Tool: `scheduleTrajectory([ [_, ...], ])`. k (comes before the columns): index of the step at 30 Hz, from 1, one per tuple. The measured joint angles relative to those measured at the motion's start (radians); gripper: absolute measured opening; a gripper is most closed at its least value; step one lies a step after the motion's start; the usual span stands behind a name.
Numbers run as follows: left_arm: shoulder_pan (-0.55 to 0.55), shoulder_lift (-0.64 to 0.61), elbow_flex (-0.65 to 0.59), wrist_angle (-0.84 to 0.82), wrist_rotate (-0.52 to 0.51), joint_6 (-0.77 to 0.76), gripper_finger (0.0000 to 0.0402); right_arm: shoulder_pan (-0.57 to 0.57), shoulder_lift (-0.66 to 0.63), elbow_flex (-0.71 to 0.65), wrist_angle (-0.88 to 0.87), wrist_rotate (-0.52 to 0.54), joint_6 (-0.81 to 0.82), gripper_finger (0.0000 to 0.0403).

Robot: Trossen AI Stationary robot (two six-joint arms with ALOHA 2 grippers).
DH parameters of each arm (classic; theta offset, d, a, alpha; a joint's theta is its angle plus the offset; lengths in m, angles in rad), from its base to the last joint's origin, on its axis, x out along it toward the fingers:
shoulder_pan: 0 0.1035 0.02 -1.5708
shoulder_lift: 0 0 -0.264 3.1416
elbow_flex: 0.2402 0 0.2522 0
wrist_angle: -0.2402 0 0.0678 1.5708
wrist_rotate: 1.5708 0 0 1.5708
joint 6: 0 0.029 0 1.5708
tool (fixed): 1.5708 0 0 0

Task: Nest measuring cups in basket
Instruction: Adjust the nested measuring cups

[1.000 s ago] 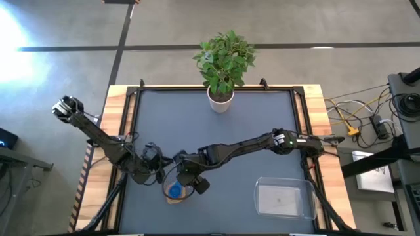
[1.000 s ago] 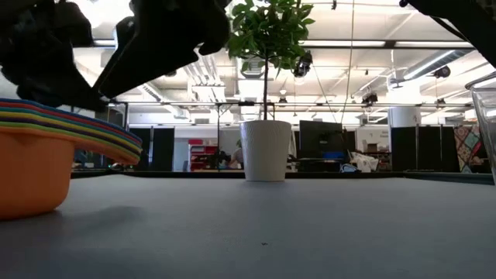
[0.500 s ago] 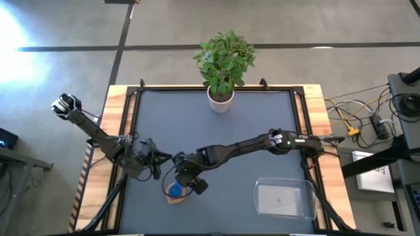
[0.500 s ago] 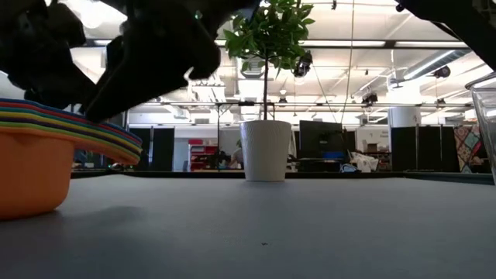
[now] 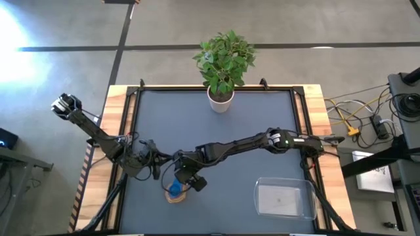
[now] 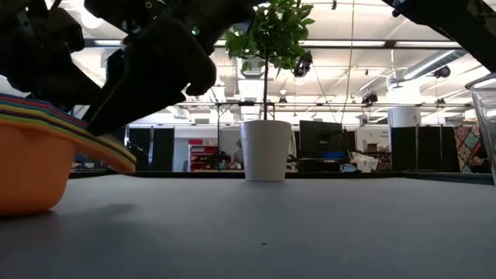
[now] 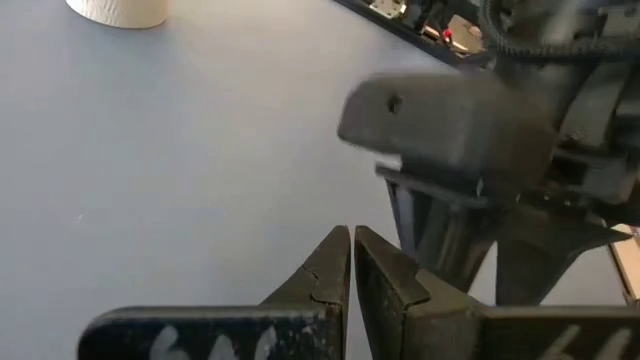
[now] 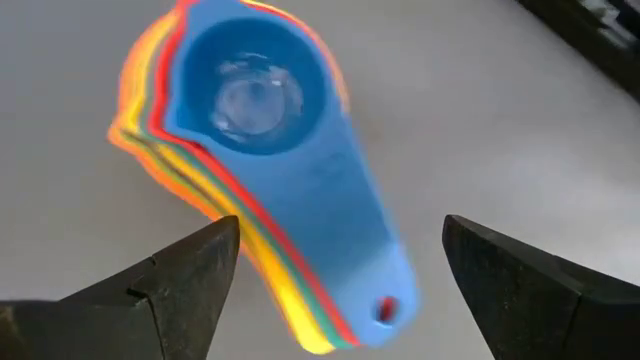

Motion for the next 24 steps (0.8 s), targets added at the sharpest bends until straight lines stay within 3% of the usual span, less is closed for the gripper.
scheduleTrajectory([
  [19,0.0,0.002,0.0,0.023,0.001,-0.02,0.0001,0.01,0.003,-0.01,0.012,-0.016,-0.056,0.0341],
  [24,0.0,0.015,0.0,0.022,0.083,-0.114,0.0001,0.016,-0.002,-0.01,-0.001,0.032,-0.065,0.0341],
])
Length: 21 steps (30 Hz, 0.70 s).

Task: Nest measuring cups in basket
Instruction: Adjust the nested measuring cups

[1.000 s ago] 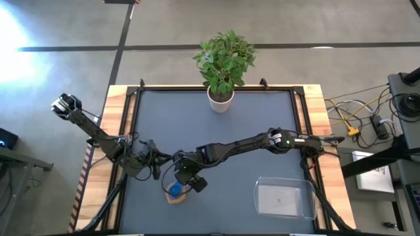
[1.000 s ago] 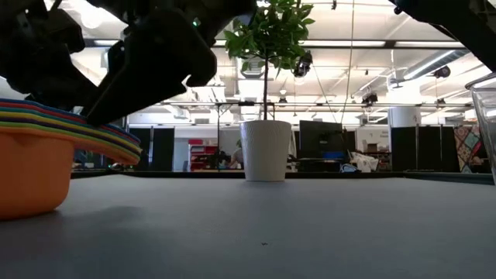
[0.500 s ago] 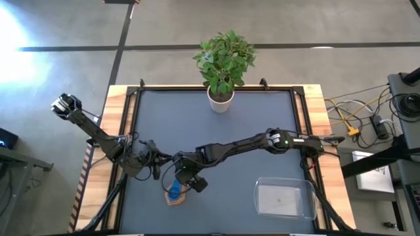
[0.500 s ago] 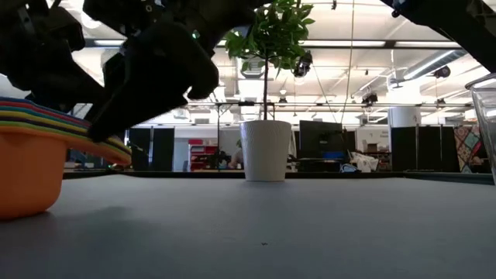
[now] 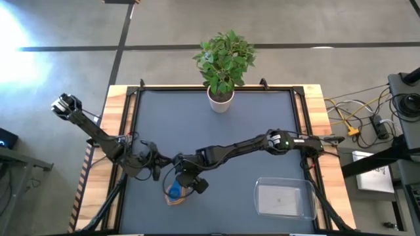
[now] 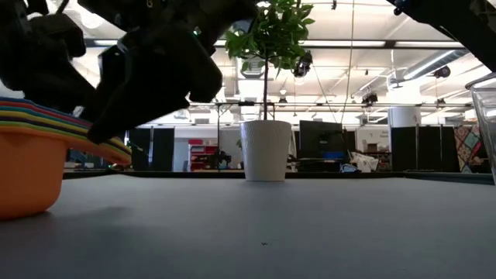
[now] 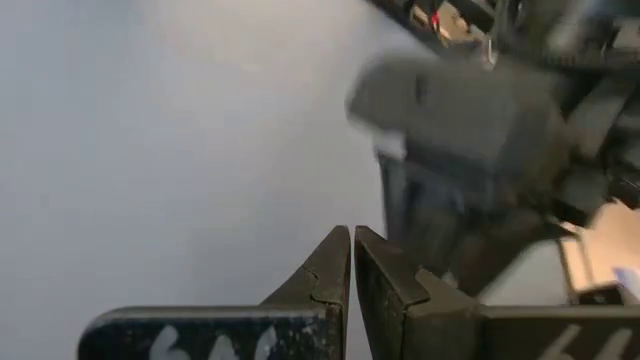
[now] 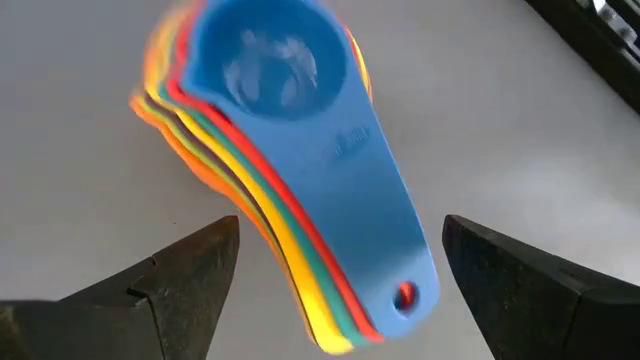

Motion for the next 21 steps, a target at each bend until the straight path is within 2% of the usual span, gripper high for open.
scheduleTrajectory([
  [3,0.0,0.031,0.0,0.001,0.056,-0.075,0.0001,0.01,-0.012,0.008,-0.034,0.127,-0.01,0.0341],
  [5,0.0,0.064,0.0,0.001,0.082,-0.129,0.0001,0.014,-0.028,0.019,-0.074,0.167,-0.012,0.0341],
  [10,0.0,0.156,0.0,0.042,0.132,-0.237,0.0001,0.012,-0.061,0.025,-0.144,0.101,0.001,0.0341],
  [13,0.0,0.209,0.006,0.108,0.136,-0.255,0.0001,0.006,-0.06,0.024,-0.182,0.097,0.015,0.0341],
  [21,0.001,0.357,0.136,0.066,0.165,-0.261,0.0001,-0.01,-0.06,0.02,-0.222,0.1,0.047,0.0341],
])
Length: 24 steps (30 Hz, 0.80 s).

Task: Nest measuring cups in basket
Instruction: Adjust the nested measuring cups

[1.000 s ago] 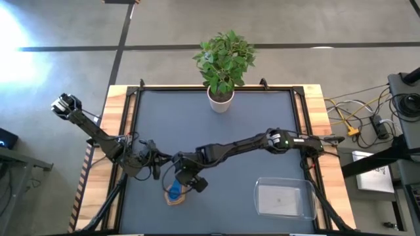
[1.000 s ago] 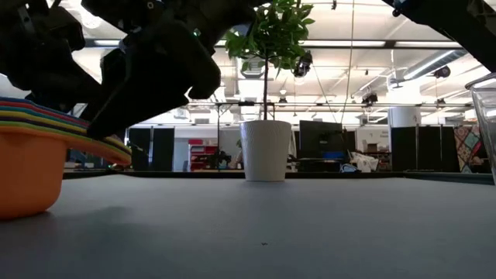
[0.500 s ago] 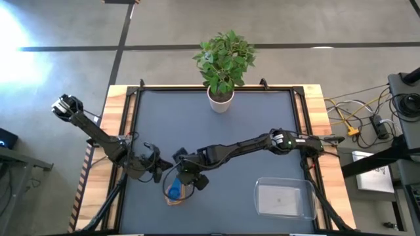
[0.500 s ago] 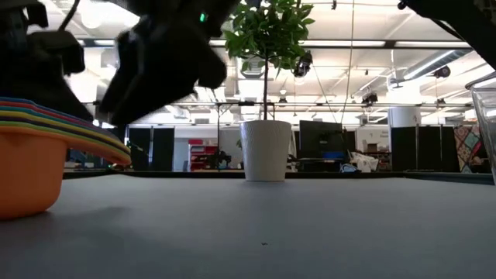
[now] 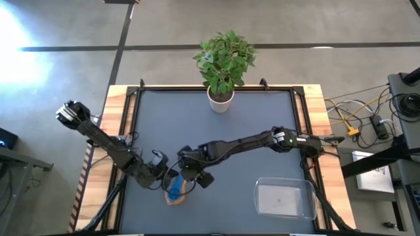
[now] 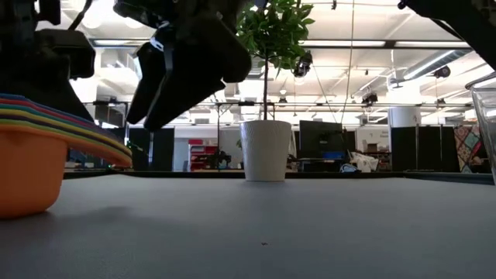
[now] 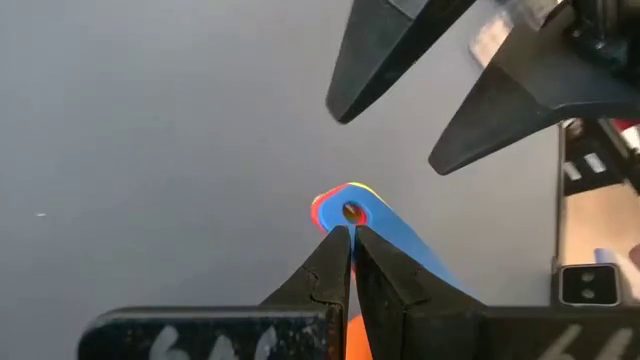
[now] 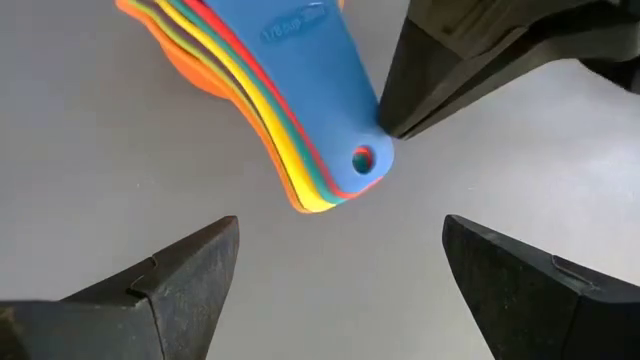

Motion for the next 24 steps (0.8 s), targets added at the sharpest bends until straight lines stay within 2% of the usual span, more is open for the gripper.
scheduleTrajectory([
  [6,0.004,0.074,0.081,-0.097,0.037,-0.016,0.0001,0.0,0.0,-0.003,0.003,-0.02,0.003,0.0341],
  [14,0.019,0.084,0.074,-0.103,0.061,-0.025,0.0001,0.0,-0.001,-0.035,0.005,-0.051,0.043,0.0341],
  [19,0.043,0.075,0.057,-0.108,0.062,-0.013,0.0001,-0.002,-0.052,-0.131,0.045,-0.05,0.074,0.034],
  [24,0.063,0.057,0.056,-0.107,0.065,0.034,0.0001,-0.003,-0.168,-0.296,0.169,-0.043,0.119,0.034],
])
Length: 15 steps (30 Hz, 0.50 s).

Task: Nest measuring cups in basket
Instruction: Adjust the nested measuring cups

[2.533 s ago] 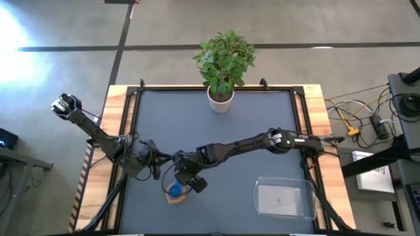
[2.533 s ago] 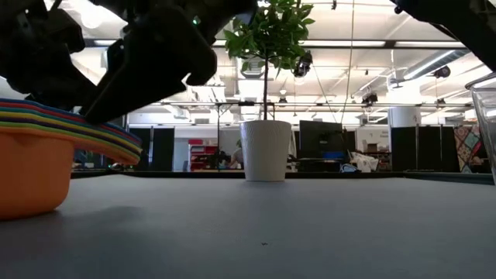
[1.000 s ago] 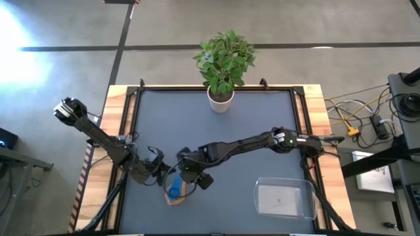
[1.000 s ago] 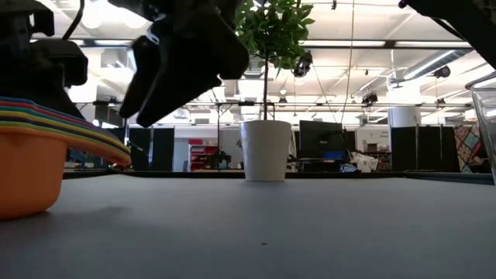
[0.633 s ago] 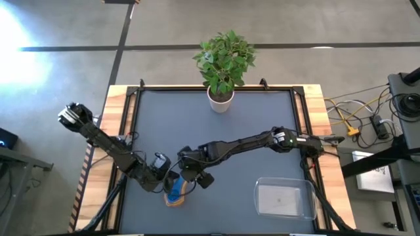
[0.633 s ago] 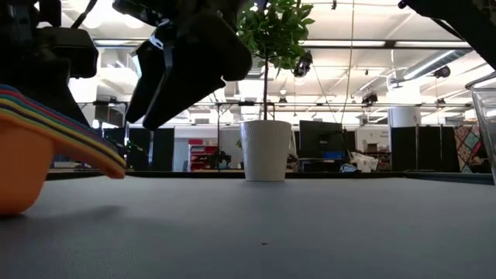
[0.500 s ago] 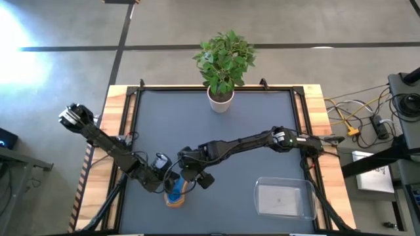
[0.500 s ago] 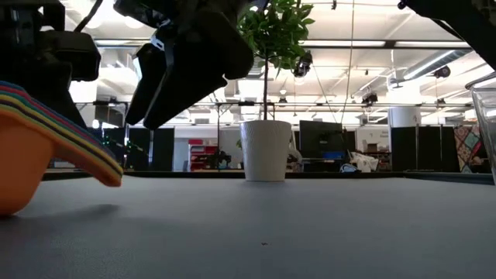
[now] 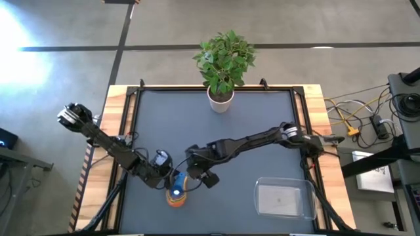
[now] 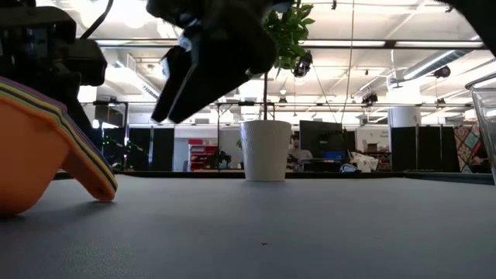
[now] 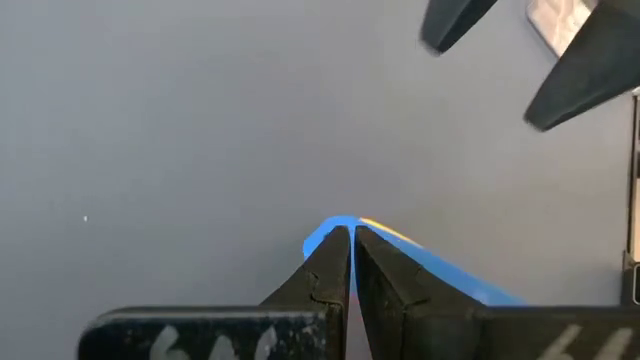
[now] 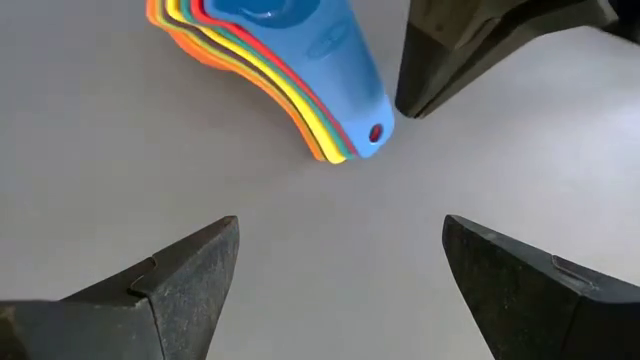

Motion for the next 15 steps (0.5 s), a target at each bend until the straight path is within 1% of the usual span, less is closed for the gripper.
scheduleTrajectory([
  [6,0.007,-0.042,0.004,0.003,0.0,0.057,0.0001,0.0,-0.175,-0.27,0.257,0.0,0.028,0.034],
  [9,0.007,-0.074,0.004,-0.029,0.003,0.05,0.0001,0.0,-0.241,-0.388,0.376,0.0,0.015,0.034],
  [11,0.007,-0.101,0.005,-0.069,0.017,0.017,0.0001,0.0,-0.27,-0.449,0.437,0.0,0.015,0.034],
  [13,0.009,-0.123,0.005,-0.14,0.044,-0.049,0.0001,0.0,-0.288,-0.488,0.466,0.0,0.02,0.034],
  [15,0.012,-0.128,0.005,-0.194,0.093,-0.115,0.0001,-0.001,-0.3,-0.513,0.477,0.0,0.019,0.034],
])
